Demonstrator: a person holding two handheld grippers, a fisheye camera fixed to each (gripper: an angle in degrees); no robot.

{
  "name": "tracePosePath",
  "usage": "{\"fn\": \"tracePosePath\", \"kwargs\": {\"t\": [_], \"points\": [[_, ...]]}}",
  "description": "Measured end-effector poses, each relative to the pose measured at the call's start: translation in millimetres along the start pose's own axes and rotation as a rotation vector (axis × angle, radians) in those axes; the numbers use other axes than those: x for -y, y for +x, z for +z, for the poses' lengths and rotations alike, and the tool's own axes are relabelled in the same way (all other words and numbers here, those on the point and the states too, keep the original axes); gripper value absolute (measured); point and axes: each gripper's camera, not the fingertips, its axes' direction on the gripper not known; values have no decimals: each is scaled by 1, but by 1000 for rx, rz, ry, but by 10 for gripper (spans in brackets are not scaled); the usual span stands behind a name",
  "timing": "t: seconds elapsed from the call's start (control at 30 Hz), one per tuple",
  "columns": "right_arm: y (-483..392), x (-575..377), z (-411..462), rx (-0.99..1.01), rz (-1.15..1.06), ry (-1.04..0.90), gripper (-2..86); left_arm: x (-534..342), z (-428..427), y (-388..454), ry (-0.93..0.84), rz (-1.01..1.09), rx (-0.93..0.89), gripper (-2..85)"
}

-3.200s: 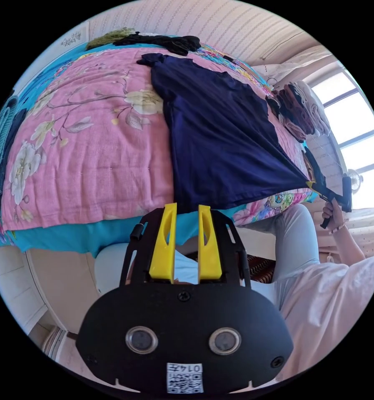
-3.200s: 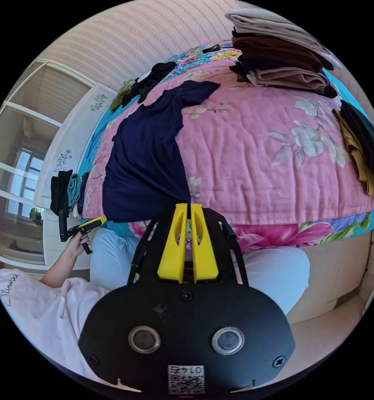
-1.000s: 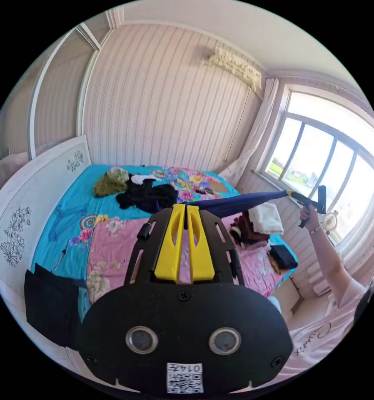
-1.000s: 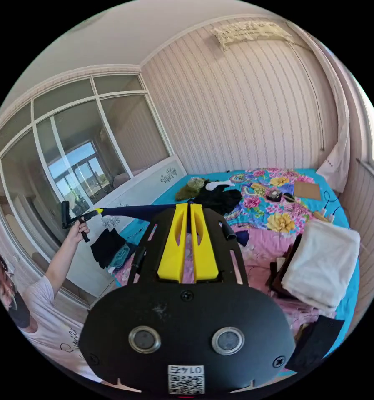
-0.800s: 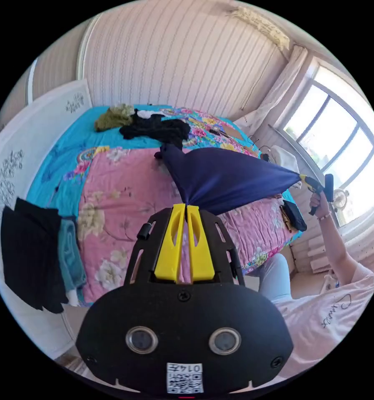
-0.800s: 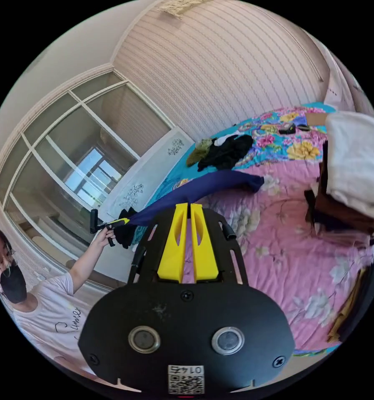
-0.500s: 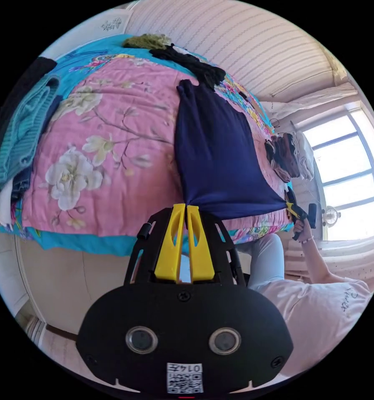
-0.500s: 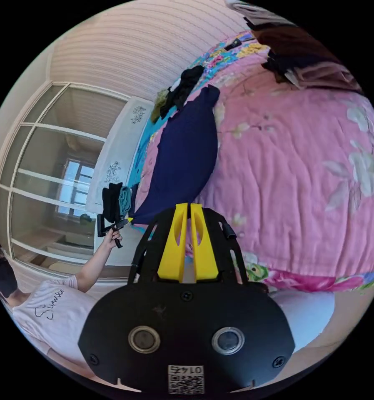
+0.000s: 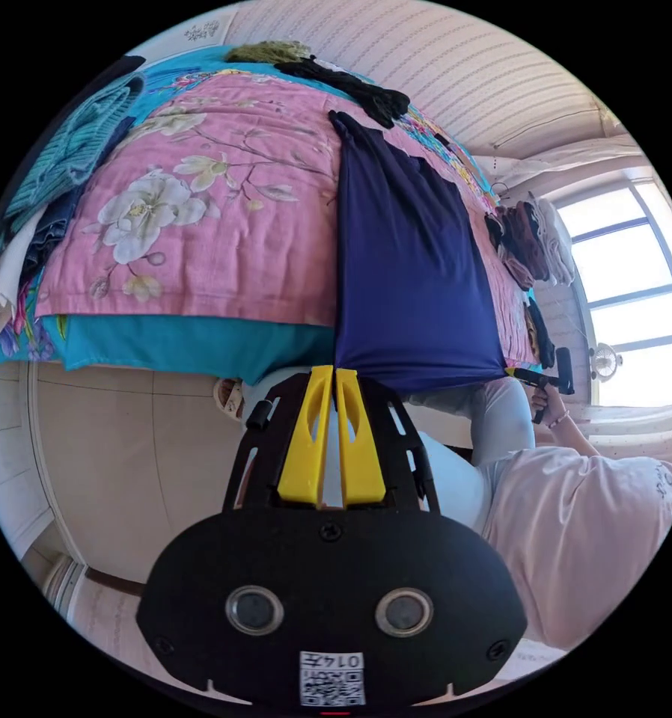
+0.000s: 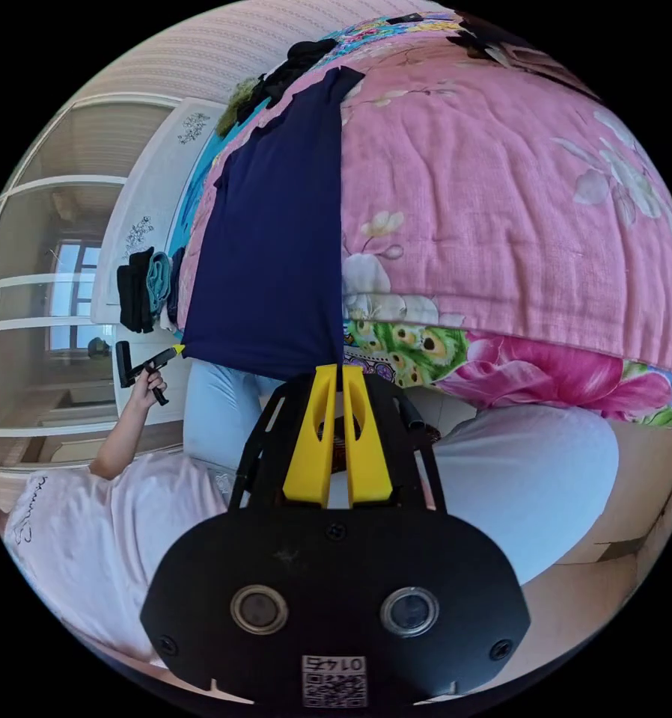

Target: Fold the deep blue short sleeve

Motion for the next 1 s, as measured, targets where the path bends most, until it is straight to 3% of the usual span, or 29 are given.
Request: {"fn": "tracePosePath", "kwargs": {"t": [0.23, 0.53, 0.8, 1.0], "points": [[5, 14, 35, -4, 70, 15, 6, 26, 32, 18, 17, -14, 68, -2], [0, 27, 6, -153, -24, 193, 12, 97, 1, 76, 139, 254, 290, 7], [10, 147, -6, -164, -72, 399, 50, 337, 80, 211, 168, 626, 164, -8], [57, 272, 0, -39, 64, 496, 76, 500, 176, 313, 112, 678, 32, -5]]}}
